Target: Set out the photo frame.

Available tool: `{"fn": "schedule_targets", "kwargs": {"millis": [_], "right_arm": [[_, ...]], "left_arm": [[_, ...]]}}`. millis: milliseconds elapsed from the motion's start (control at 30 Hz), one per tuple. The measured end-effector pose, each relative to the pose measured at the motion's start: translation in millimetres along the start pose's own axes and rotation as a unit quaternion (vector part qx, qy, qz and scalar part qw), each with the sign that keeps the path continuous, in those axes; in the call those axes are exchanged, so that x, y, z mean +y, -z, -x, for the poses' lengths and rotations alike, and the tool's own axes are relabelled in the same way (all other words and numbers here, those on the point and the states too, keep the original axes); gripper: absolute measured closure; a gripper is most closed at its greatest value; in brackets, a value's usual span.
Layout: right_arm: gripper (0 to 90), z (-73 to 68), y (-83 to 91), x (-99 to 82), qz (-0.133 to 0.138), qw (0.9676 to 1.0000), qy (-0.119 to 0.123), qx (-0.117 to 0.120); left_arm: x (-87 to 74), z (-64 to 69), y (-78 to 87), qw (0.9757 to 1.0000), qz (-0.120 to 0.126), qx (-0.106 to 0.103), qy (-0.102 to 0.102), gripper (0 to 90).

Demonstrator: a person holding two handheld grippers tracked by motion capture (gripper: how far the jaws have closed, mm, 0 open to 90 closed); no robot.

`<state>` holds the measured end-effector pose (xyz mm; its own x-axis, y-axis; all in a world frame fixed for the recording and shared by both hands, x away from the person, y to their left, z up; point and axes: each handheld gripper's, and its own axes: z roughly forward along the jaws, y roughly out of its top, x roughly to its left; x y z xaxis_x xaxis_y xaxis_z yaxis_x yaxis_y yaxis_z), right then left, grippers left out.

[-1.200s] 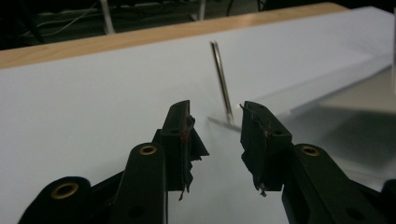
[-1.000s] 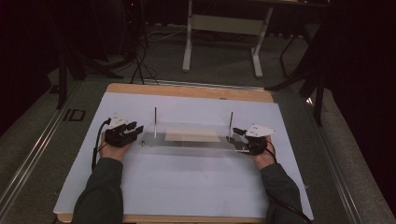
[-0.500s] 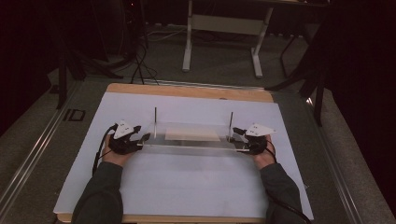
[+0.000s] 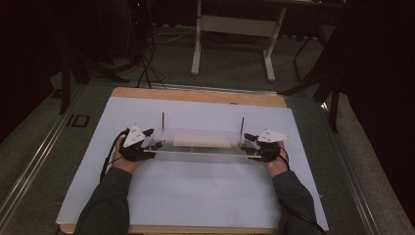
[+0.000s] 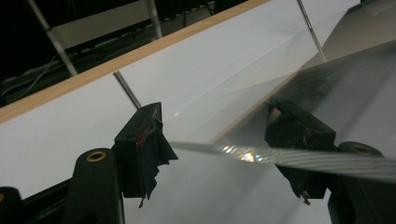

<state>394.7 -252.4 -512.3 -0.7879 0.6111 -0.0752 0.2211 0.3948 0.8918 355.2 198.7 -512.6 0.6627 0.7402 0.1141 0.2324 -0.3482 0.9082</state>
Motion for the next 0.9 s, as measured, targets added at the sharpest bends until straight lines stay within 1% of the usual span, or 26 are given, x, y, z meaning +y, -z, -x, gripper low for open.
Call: {"fn": "schedule_targets", "kwargs": {"millis": [100, 200, 300, 400, 500, 533, 667, 800, 900], "right_arm": [[46.8, 0.8, 0.0, 0.9, 0.001, 1.0000, -0.002, 0.000], [46.8, 1.3, -0.3, 1.6, 0.003, 1.0000, -0.005, -0.001], [46.7, 2.2, -0.2, 2.7, 0.005, 0.9999, -0.009, 0.000], [46.6, 2.9, -0.3, 3.3, 0.006, 0.9999, -0.010, -0.001], [46.6, 4.4, -0.8, 5.0, 0.011, 0.9998, -0.017, -0.001], [46.5, 4.8, -0.7, 5.6, 0.010, 0.9998, -0.018, -0.001], [45.7, 7.6, -1.3, 8.2, 0.016, 0.9994, -0.030, 0.000], [45.7, 11.0, -1.5, 10.2, 0.020, 0.9991, -0.038, 0.006], [45.7, 12.9, -1.8, 12.8, 0.015, 0.9989, -0.044, 0.008]], "left_arm": [[1.1, 2.0, -3.8, 0.9999, 0.006, -0.009, -0.003, 41.7], [2.8, 3.6, -5.1, 0.9999, 0.008, -0.003, -0.006, 42.4], [3.3, 3.2, -5.5, 0.9999, 0.013, -0.001, 0.001, 42.6], [4.1, 2.6, -5.6, 0.9999, 0.014, 0.001, 0.002, 42.6], [6.5, 0.4, -6.5, 0.9998, 0.017, 0.001, 0.011, 42.6], [7.3, -0.8, -7.0, 0.9997, 0.020, -0.001, 0.018, 42.5], [9.8, -4.6, -8.2, 0.9993, 0.022, -0.005, 0.028, 42.2], [11.9, -7.3, -9.5, 0.9990, 0.026, -0.006, 0.035, 42.1], [13.3, -8.5, -10.0, 0.9990, 0.026, -0.006, 0.036, 42.2]]}}
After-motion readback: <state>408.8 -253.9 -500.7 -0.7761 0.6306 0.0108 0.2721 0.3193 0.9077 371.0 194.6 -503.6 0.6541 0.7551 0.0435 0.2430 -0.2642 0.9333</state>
